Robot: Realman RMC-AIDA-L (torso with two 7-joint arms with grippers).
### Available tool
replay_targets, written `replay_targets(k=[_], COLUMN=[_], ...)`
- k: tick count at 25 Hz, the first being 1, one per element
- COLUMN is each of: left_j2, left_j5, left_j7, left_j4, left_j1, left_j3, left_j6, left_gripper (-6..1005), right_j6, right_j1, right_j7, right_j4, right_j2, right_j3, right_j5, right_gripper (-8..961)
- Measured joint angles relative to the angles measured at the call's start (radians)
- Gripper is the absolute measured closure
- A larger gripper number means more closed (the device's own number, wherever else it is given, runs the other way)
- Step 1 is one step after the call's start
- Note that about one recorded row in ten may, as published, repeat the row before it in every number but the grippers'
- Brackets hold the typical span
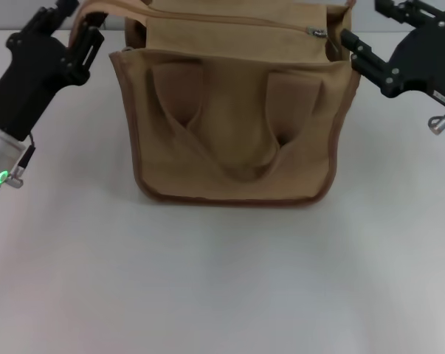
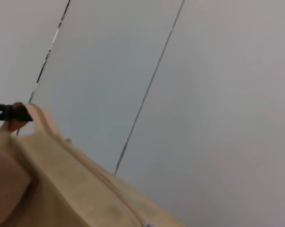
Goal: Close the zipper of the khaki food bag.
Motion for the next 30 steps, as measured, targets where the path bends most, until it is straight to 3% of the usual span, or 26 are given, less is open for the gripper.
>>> replay_targets(k=[5,11,15,19,23,30], left_j2=[0.001,0.010,0.012,0.013,0.017,0.026], left_j5=[-0.003,0.007,0.097,0.223,0.391,0.667], left_j7=[0.006,-0.068,-0.151,-0.161,-0.169,-0.271], left_j4=[0.004,0.044,0.133,0.192,0.240,0.277], left_j1=[0.039,0.111,0.151,0.174,0.193,0.186], left_j3=[-0.019,-0.030,0.073,0.169,0.184,0.186], left_j6=[0.122,0.194,0.207,0.200,0.203,0.157], left_gripper=[555,371,216,201,197,197], right_j6=[-0.201,-0.456,-0.536,-0.688,-0.785,-0.771], right_j1=[-0.019,-0.006,-0.002,0.039,0.077,0.110], right_j7=[0.072,0.193,0.205,0.207,0.214,0.162], right_j4=[0.025,0.090,0.125,0.190,0.265,0.392], right_j2=[-0.004,-0.013,-0.013,-0.015,-0.013,-0.010], right_j3=[0.075,0.172,0.183,0.189,0.201,0.199], right_j5=[0.054,0.028,-0.039,-0.191,-0.294,-0.321], right_gripper=[342,332,326,320,313,302])
